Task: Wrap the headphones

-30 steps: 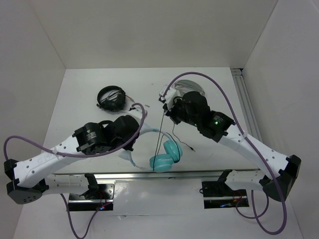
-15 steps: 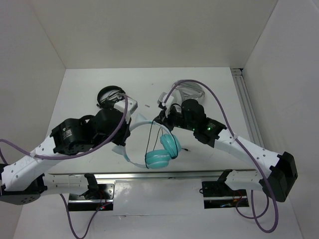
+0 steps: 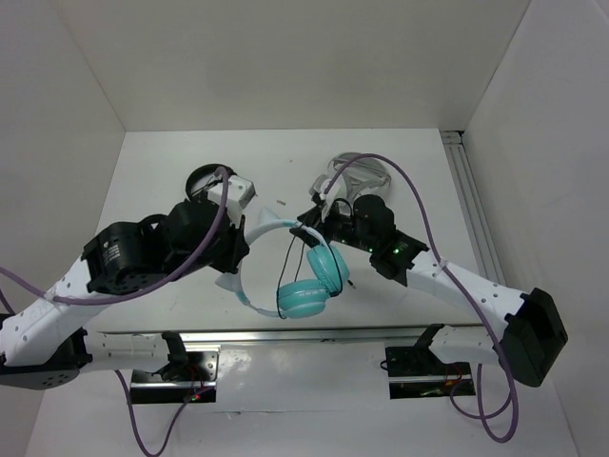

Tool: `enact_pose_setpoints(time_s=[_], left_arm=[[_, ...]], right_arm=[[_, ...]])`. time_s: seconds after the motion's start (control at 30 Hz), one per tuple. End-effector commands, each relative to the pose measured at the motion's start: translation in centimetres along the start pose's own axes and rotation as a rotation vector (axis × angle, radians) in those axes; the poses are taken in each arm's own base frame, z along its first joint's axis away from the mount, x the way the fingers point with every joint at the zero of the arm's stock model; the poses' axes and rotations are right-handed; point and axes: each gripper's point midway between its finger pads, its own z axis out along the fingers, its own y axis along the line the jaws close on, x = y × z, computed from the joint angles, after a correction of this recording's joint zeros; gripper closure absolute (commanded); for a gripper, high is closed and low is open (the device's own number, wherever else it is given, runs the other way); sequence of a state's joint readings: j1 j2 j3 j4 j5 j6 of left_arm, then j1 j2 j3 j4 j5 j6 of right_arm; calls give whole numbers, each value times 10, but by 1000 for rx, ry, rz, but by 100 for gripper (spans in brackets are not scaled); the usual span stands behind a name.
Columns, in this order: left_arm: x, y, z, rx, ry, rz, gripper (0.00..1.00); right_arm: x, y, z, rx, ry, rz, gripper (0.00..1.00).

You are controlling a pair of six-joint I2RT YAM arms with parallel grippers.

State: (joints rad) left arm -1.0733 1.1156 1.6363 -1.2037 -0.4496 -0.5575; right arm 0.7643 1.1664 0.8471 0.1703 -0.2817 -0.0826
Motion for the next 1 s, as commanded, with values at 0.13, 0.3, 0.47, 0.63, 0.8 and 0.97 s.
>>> enact_pose_setpoints(time_s=[0.13, 0.3, 0.47, 0.63, 0.8, 0.97], left_arm=[[-50, -31, -32, 202, -195, -191, 100], [-70, -3, -45, 77, -294, -378, 100], [-81, 24, -54, -37, -383, -522, 100], [-98, 28, -65, -49, -429, -589, 100], [-107, 32, -61, -104, -427, -617, 100], [-102, 42, -49, -134, -403, -620, 100]], right_arm=[[14, 15, 29, -129, -89, 123, 40], [57, 26, 51, -199, -94, 244, 40], [95, 41, 66, -259, -62, 311, 44], [144, 49, 87, -266, -3, 390, 55], [162, 42, 101, -237, 8, 398, 96], [156, 36, 92, -186, -28, 399, 99]])
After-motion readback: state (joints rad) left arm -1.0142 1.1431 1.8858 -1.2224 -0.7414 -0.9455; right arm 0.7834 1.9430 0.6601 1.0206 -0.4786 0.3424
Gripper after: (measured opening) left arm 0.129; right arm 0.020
